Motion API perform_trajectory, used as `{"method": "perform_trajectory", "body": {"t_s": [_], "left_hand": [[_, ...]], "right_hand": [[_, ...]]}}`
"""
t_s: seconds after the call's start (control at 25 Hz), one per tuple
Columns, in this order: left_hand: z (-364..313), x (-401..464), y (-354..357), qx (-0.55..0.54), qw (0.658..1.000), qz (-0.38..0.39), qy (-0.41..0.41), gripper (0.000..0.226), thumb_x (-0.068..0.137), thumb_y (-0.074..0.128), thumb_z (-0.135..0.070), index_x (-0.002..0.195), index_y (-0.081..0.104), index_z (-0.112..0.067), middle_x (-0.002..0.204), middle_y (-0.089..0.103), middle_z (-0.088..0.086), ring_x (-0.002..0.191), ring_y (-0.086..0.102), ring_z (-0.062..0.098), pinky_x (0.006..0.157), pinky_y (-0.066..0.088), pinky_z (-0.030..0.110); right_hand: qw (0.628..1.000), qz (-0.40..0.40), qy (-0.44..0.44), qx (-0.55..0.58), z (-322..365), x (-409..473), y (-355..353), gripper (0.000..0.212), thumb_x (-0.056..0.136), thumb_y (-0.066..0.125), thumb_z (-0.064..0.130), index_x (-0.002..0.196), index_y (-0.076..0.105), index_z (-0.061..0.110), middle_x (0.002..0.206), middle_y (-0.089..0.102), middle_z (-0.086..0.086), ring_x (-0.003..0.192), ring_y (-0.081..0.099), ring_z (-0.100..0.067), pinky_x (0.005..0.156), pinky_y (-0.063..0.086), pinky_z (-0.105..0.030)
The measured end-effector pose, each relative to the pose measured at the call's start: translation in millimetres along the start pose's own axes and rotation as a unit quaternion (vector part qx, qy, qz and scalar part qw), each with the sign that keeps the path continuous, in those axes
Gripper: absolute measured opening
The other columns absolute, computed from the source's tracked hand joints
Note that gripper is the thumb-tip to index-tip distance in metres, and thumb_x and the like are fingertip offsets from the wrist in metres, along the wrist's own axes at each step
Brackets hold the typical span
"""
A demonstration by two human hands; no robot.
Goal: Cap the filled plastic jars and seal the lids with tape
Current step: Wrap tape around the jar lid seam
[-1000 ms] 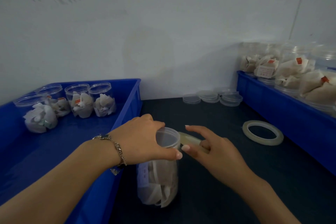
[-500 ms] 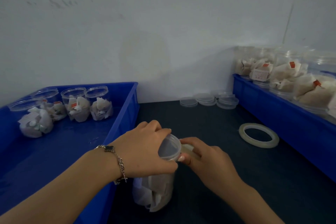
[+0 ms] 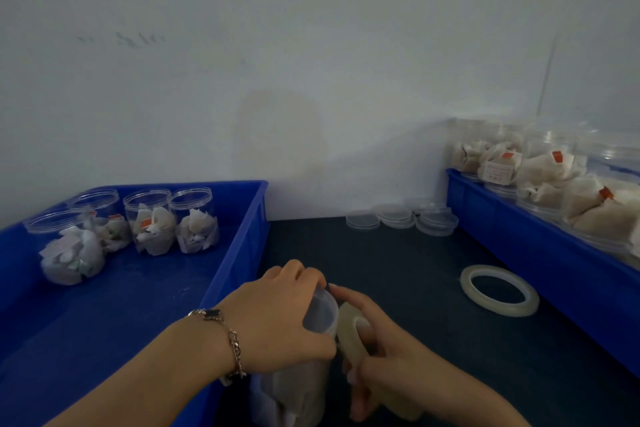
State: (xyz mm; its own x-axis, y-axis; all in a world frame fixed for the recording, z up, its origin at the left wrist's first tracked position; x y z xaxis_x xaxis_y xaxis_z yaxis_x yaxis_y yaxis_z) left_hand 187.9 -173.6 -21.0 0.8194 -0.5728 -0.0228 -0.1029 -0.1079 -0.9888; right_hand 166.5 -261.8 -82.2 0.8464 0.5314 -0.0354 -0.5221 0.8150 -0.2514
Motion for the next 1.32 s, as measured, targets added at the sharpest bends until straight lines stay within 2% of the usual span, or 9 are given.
{"method": "perform_trajectory", "body": {"t_s": [0.12,0.24,0.44,0.56,0.68,0.84,0.96,1.2,1.32], "left_hand": [[-4.1,2.9,1.4,0.002,1.0,0.011,0.007,0.067,0.079,0.056,-0.057,0.133,0.027,-0.032,0.121,0.033,-0.014,0.104,0.036,0.004,0.076,0.04,0.019],[-4.0,4.9,3.8,0.034,0.999,0.008,0.015,0.075,0.08,0.052,-0.059,0.142,0.02,-0.031,0.128,0.032,-0.011,0.106,0.033,0.005,0.077,0.039,0.022],[0.3,6.5,3.1,0.039,0.999,0.01,0.012,0.062,0.08,0.051,-0.062,0.131,0.03,-0.034,0.121,0.034,-0.013,0.104,0.036,0.006,0.08,0.043,0.022],[3.9,5.7,3.6,0.019,1.0,0.019,0.006,0.06,0.081,0.053,-0.06,0.13,0.03,-0.033,0.121,0.034,-0.013,0.104,0.037,0.006,0.081,0.044,0.022],[4.1,4.7,6.3,0.0,1.0,0.028,0.002,0.06,0.081,0.055,-0.059,0.128,0.029,-0.033,0.118,0.035,-0.014,0.103,0.038,0.005,0.08,0.044,0.022],[-0.2,4.8,8.0,0.018,0.999,0.034,0.017,0.072,0.074,0.05,-0.076,0.128,0.03,-0.034,0.109,0.031,-0.018,0.1,0.037,0.004,0.081,0.043,0.023],[-5.6,6.2,11.9,0.005,0.998,0.05,0.037,0.066,0.076,0.055,-0.07,0.127,0.03,-0.035,0.108,0.031,-0.018,0.099,0.036,0.003,0.079,0.043,0.021],[-8.2,2.4,8.7,-0.116,0.989,0.066,0.066,0.059,0.074,0.073,-0.048,0.121,0.04,-0.037,0.109,0.04,-0.024,0.101,0.041,-0.002,0.086,0.046,0.02],[-3.3,1.2,14.5,-0.113,0.988,0.092,0.049,0.066,0.074,0.072,-0.048,0.125,0.031,-0.04,0.116,0.036,-0.023,0.105,0.038,-0.003,0.088,0.045,0.02]], "right_hand": [[1.0,-0.009,0.005,-0.014,0.1,2.2,0.9,0.064,0.089,0.047,0.001,0.12,0.042,0.057,0.079,0.065,0.011,0.062,0.061,-0.004,0.053,0.047,-0.018],[0.996,-0.067,0.006,-0.065,-2.4,2.2,-7.1,0.05,0.089,0.048,0.007,0.097,0.055,0.056,0.061,0.059,0.011,0.05,0.049,-0.003,0.047,0.039,-0.017],[0.971,-0.139,-0.073,-0.18,13.9,-4.8,-23.6,0.041,0.085,0.062,0.024,0.104,0.05,0.059,0.104,0.05,0.04,0.093,0.053,0.012,0.071,0.039,-0.002],[0.965,-0.159,-0.091,-0.186,19.3,-11.3,-30.1,0.025,0.082,0.065,0.05,0.103,0.054,0.057,0.106,0.054,0.027,0.094,0.053,0.009,0.071,0.042,-0.005],[0.957,-0.173,-0.093,-0.213,19.4,-14.0,-31.0,0.024,0.072,0.051,0.067,0.092,0.056,0.054,0.092,0.061,0.002,0.083,0.059,-0.007,0.067,0.046,-0.014],[0.9,-0.222,-0.15,-0.345,26.4,-16.7,-24.2,0.011,0.084,0.04,0.051,0.089,0.049,0.055,0.082,0.053,0.015,0.081,0.054,-0.004,0.068,0.046,-0.021],[0.86,-0.263,-0.172,-0.402,29.0,-20.3,-19.7,0.009,0.091,0.045,0.035,0.096,0.042,0.042,0.081,0.044,0.018,0.072,0.05,-0.004,0.06,0.039,-0.019],[0.916,-0.257,-0.153,-0.269,26.8,-18.1,-21.6,0.027,0.073,0.048,0.063,0.1,0.042,0.058,0.091,0.055,0.027,0.092,0.052,0.009,0.069,0.042,-0.011],[0.942,-0.234,-0.157,-0.184,24.6,-15.1,-17.9,0.027,0.07,0.055,0.066,0.094,0.048,0.057,0.091,0.058,0.034,0.084,0.057,0.008,0.066,0.042,-0.009]]}}
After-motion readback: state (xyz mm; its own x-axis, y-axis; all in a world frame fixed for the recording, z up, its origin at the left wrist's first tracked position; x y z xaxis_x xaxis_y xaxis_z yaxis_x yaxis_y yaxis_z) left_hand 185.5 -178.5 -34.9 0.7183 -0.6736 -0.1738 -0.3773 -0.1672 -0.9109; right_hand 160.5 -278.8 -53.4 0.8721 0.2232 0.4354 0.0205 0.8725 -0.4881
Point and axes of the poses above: each hand's wrist, its own x-axis towards the middle knuckle, its own y-axis out of the palm, z = x × y, the point moved 9 cm from there along x, towards the middle knuckle
